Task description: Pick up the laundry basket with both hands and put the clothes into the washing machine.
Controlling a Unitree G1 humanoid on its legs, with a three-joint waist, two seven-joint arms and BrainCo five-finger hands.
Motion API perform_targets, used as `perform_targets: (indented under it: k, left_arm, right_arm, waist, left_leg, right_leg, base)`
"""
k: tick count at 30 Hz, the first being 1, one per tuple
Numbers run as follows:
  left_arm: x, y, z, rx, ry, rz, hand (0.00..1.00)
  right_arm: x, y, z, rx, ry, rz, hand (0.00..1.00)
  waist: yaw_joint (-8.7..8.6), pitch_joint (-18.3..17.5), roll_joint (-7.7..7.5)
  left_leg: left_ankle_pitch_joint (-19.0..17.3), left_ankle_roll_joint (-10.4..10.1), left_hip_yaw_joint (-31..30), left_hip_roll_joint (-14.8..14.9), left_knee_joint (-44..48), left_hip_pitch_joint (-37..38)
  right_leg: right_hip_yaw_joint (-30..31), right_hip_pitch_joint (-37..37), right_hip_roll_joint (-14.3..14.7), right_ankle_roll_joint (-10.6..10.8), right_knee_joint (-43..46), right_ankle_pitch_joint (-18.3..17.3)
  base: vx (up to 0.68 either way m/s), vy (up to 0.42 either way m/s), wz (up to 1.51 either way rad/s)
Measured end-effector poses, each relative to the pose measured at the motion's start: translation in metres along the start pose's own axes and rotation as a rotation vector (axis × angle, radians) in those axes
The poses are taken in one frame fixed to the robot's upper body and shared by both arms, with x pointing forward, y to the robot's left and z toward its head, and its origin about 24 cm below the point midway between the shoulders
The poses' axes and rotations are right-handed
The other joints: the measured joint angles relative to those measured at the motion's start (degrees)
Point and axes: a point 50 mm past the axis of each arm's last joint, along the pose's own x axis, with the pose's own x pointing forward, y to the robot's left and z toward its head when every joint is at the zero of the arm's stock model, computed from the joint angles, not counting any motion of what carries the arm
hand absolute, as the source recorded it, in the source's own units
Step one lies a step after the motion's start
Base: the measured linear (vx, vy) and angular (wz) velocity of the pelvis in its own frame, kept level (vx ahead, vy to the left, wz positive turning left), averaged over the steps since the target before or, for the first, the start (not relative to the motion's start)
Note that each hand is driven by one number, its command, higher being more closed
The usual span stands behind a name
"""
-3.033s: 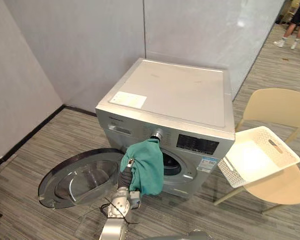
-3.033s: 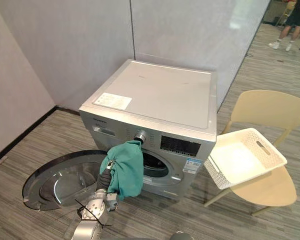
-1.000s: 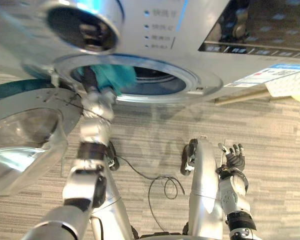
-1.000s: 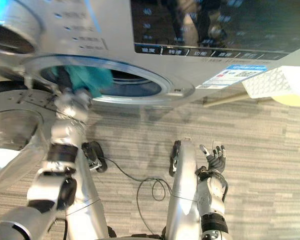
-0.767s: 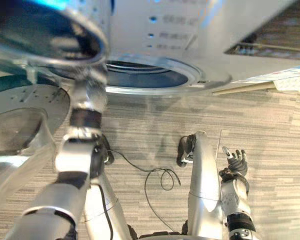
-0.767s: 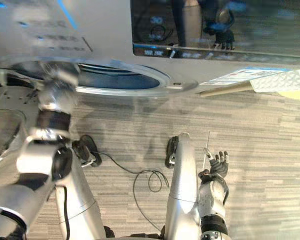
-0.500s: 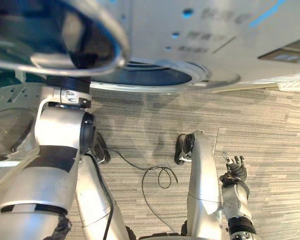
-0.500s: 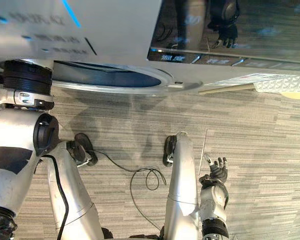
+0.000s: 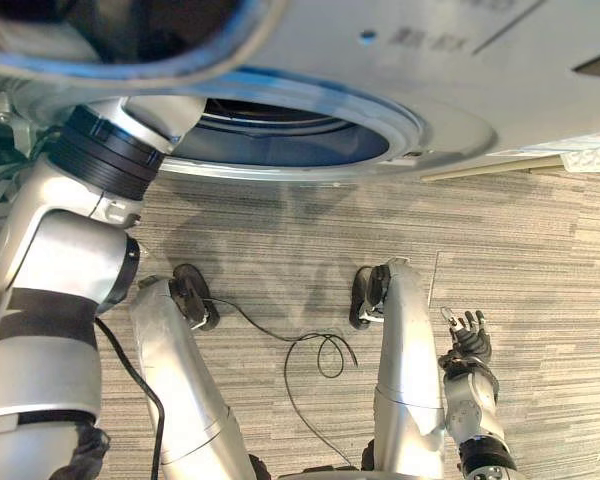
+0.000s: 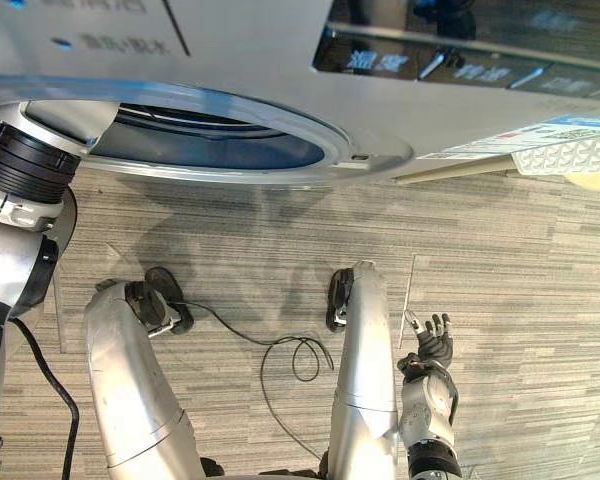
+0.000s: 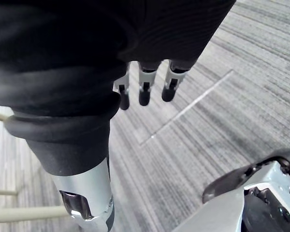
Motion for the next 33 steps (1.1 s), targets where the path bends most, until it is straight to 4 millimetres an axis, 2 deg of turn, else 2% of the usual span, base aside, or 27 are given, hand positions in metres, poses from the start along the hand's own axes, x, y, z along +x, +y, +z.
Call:
perform_targets:
  k: [2, 14, 20, 23, 25, 28, 30, 31, 33]
  left_arm:
    - [-0.001, -0.001, -0.004, 0.020, 0.013, -0.013, 0.00]
    - [-0.005, -0.007, -0.012, 0.032, 0.054, -0.033, 0.00]
    - [-0.017, -0.019, -0.030, 0.068, 0.128, -0.116, 0.00]
    - [-0.031, -0.034, -0.034, -0.005, 0.217, -0.124, 0.00]
    - [-0.055, -0.054, -0.037, -0.085, 0.315, -0.149, 0.00]
    - [-0.108, -0.095, -0.035, -0.265, 0.547, -0.217, 0.00]
    - [-0.177, -0.134, -0.028, -0.443, 0.863, -0.281, 0.00]
    - [-0.198, -0.143, -0.023, -0.493, 0.952, -0.306, 0.00]
    - [-0.273, -0.168, 0.016, -0.654, 1.210, -0.407, 0.00]
  right_arm:
    - [-0.001, -0.004, -0.002, -0.015, 0.008, -0.009, 0.00]
    - [0.000, -0.006, -0.005, -0.055, 0.025, 0.001, 0.00]
    - [0.000, -0.008, -0.006, -0.063, 0.030, -0.002, 0.00]
    - [0.000, -0.017, -0.009, -0.049, 0.043, -0.046, 0.00]
    - [-0.001, -0.021, -0.010, -0.047, 0.050, -0.068, 0.00]
    - [-0.002, -0.026, -0.016, -0.050, 0.075, -0.091, 0.00]
    - [-0.004, -0.022, -0.022, -0.047, 0.092, -0.089, 0.00]
    - [-0.005, -0.021, -0.025, -0.047, 0.102, -0.090, 0.00]
    - [-0.006, -0.024, -0.029, -0.071, 0.119, -0.130, 0.00]
  waist:
    - [0.11, -0.6, 0.49]
    - [0.79, -0.6, 0.52]
    - [1.04, -0.7, 0.54]
    - [1.77, -1.2, 0.95]
    - [2.34, -1.5, 1.43]
    - [3.07, -1.5, 1.47]
    - [3.36, -1.5, 1.47]
    - [3.40, -1.5, 1.47]
    - [3.49, -1.5, 1.49]
  left_leg:
    - [-0.1, 0.1, 0.0, 0.0, 0.4, -0.7]
    - [-0.2, 0.4, -0.2, -0.1, 0.9, -0.7]
    - [-0.2, 0.4, -0.2, -0.1, 0.8, -0.7]
    - [-0.2, 0.5, -0.2, -0.1, 0.1, -0.4]
    - [-0.1, 0.5, 0.2, -0.1, -1.2, 1.0]
    - [0.4, 0.3, 0.7, -0.2, -4.5, 5.5]
    - [1.1, -0.1, 1.6, -0.1, -8.7, 11.1]
    - [1.3, -0.2, 2.0, -0.2, -9.9, 13.0]
    - [2.9, -0.6, 3.6, -0.7, -15.7, 20.9]
  right_leg:
    - [0.1, -0.6, 0.0, 0.1, 0.2, 0.1]
    - [0.2, -0.5, -0.1, 0.1, 0.6, 0.1]
    - [0.2, -0.5, -0.1, 0.1, 0.5, 0.1]
    - [-0.2, 0.0, -0.1, 0.2, -0.3, 0.1]
    - [-0.5, 1.5, -0.1, 0.3, -1.8, 0.4]
    - [-1.8, 6.0, -0.4, 0.1, -5.0, 0.5]
    - [-2.9, 11.5, -0.6, -0.3, -8.5, 0.7]
    - [-3.2, 13.2, -0.7, -0.4, -9.5, 0.8]
    - [-4.3, 20.4, -1.3, -0.7, -13.7, 0.9]
  base:
    - [0.04, -0.007, -0.02]
    - [0.02, -0.006, 0.00]
    - [0.02, -0.008, 0.00]
    - [0.04, -0.016, 0.00]
    - [0.06, -0.011, 0.01]
    - [0.09, -0.031, 0.08]
    - [0.13, -0.059, 0.15]
    - [0.15, -0.073, 0.20]
    - [0.17, -0.100, 0.29]
